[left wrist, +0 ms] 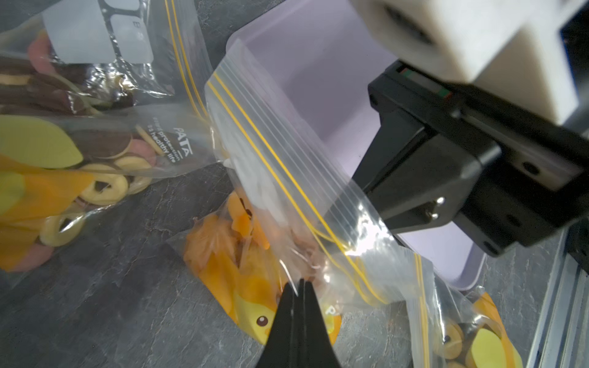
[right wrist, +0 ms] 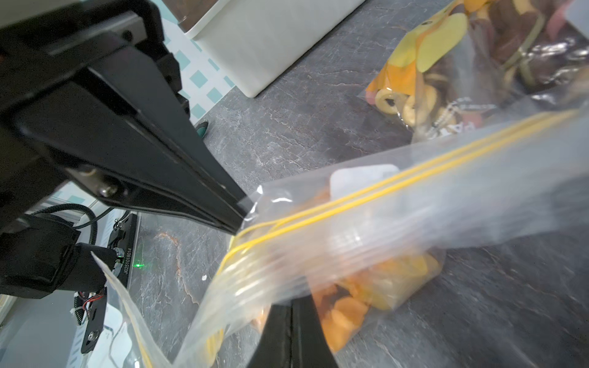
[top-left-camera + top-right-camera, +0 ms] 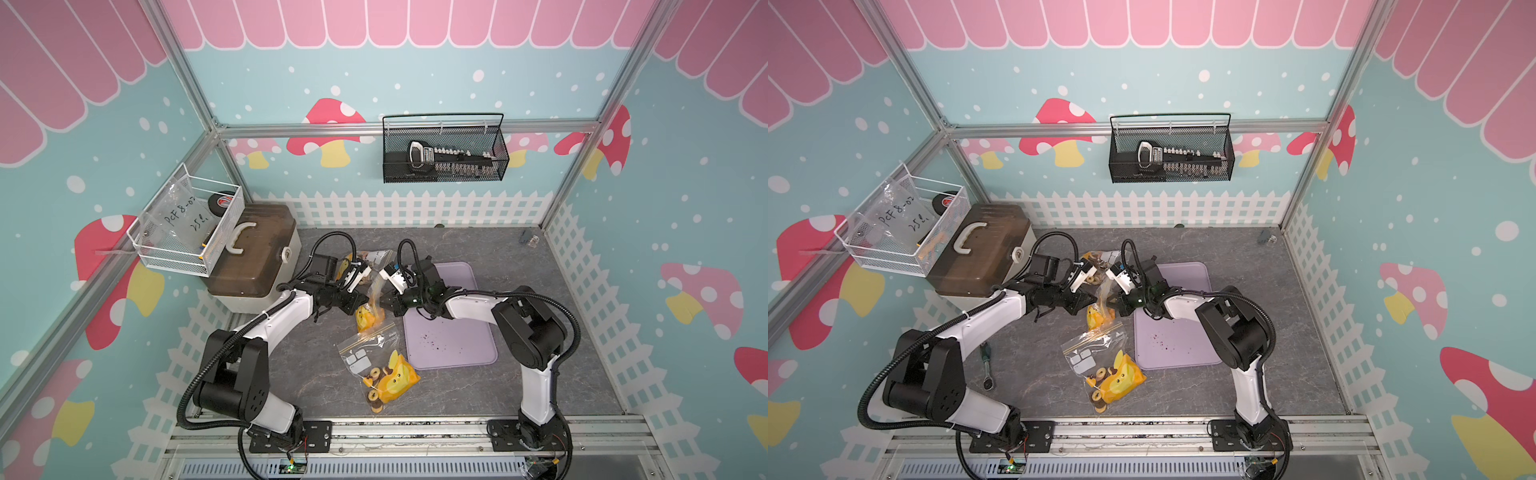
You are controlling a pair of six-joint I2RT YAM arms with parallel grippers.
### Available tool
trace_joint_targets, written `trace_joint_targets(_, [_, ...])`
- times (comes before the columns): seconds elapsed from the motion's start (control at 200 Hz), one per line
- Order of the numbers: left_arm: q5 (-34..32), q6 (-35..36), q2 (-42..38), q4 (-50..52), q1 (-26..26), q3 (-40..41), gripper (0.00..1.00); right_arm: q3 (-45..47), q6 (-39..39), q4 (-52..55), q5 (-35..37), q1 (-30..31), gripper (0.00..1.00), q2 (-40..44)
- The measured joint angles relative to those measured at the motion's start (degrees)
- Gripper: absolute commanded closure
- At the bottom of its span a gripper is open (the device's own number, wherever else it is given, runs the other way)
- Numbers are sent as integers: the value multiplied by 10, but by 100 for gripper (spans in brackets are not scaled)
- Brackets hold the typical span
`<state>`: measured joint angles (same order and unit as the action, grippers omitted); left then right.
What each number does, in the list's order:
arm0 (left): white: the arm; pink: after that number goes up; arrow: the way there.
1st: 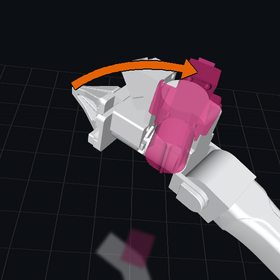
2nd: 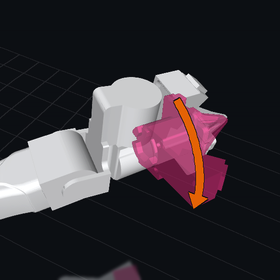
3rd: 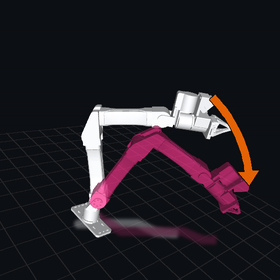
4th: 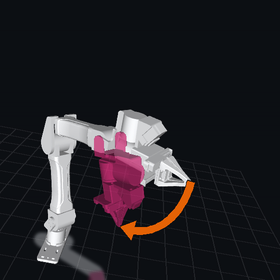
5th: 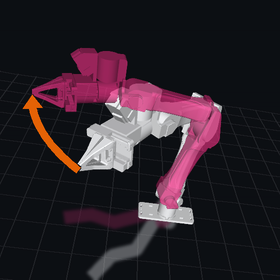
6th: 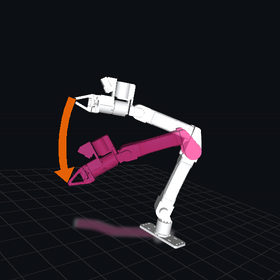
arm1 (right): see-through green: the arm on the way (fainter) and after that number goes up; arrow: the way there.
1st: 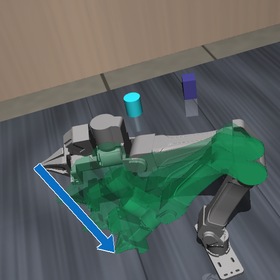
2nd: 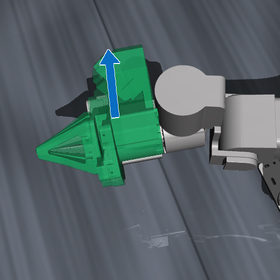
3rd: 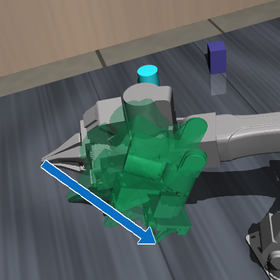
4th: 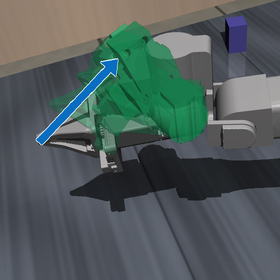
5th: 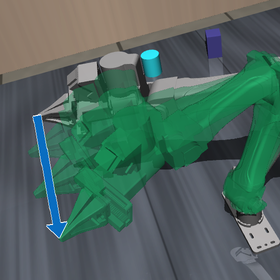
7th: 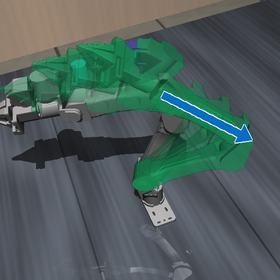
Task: Pour cookies out of the ziploc bag
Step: Open the ziploc bag at the center of the board.
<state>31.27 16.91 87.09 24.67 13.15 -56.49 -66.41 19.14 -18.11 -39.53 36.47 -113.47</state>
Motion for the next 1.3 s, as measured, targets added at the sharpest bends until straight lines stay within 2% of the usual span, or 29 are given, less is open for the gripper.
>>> trace_joint_targets(0.675, [-17,-3,-2,0,-3,0,100,78,45,-45,54,-26,100,39])
trace_joint_targets(1.016, [14,-11,-17,-12,-3,0,100,93,67,-25,61,-43,100,68])
trace_joint_targets(1.136, [25,-16,-17,-14,6,0,100,92,73,7,65,-50,74,73])
trace_joint_targets(1.221, [30,-18,-17,-14,13,0,100,92,79,49,74,-62,50,95])
trace_joint_targets(1.301, [33,-19,-17,-16,19,0,100,91,78,101,94,-74,38,140])
